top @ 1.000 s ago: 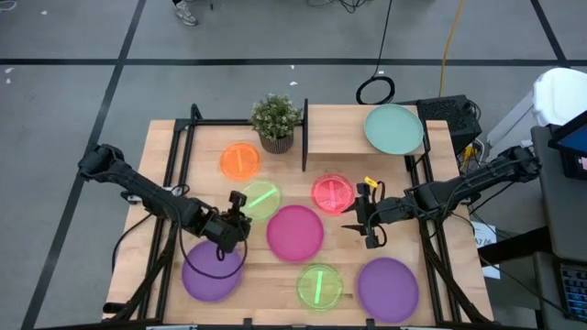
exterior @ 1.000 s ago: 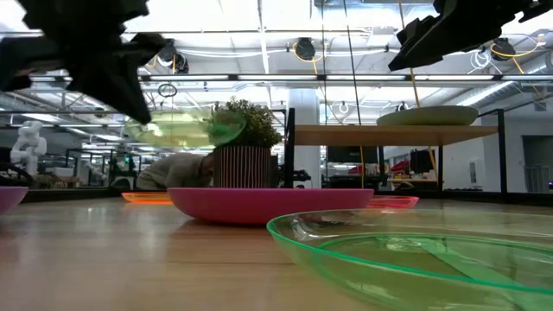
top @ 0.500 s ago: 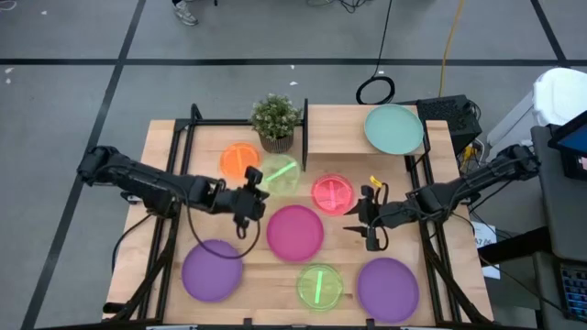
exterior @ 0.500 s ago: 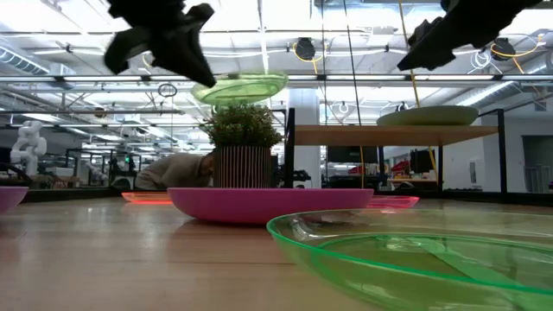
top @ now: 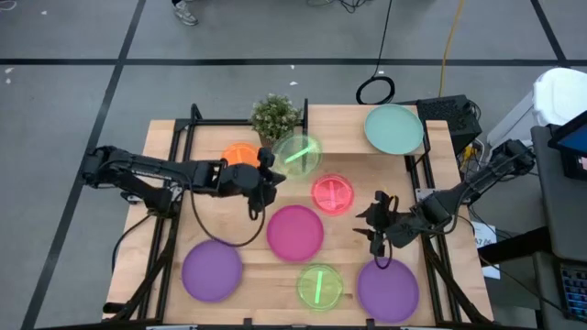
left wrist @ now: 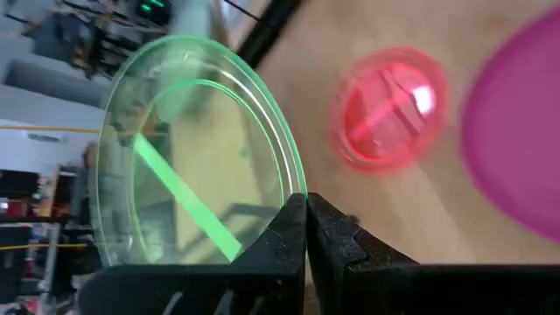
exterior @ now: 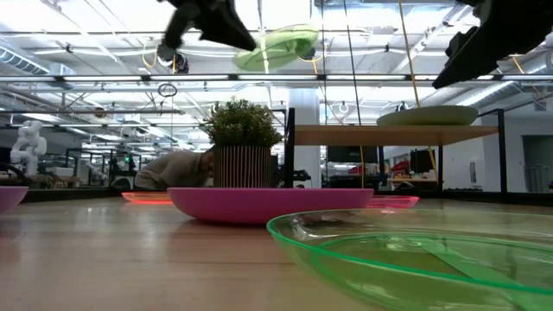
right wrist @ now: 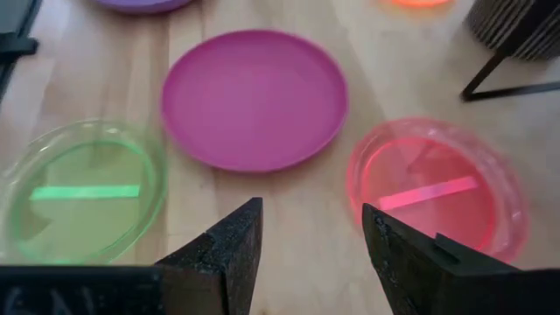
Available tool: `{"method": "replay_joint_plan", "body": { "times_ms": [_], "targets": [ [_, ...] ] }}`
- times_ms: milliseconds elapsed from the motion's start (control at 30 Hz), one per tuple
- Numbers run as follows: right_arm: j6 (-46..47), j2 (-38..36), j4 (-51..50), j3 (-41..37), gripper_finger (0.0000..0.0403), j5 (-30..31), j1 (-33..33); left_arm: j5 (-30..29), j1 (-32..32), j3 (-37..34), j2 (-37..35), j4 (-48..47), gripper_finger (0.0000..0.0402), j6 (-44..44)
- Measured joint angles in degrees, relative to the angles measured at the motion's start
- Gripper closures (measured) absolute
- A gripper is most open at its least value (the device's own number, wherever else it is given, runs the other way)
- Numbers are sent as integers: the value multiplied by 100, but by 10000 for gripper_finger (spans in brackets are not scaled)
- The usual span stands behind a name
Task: Place and stack plates onto a shelf
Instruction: Put the top light green plate on the shelf
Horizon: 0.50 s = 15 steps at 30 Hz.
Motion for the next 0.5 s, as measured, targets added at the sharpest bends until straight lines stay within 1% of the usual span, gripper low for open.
{"method": "replay_joint_plan", "body": {
  "times_ms": [100, 233, 300, 500],
  "targets": [
    [-20, 0, 28, 0, 233, 131, 43, 218, 276, 97, 195, 263, 399, 258],
    [80, 0, 28, 0, 243, 38, 82, 399, 633, 351, 617, 556, 399, 458],
    [61, 0, 30, 0, 247, 42, 126, 462, 783, 535, 878, 790, 399, 549],
    [59, -2, 26, 0, 255, 49, 217, 497, 1142, 1253, 1775, 905, 399, 571]
  ]
}}
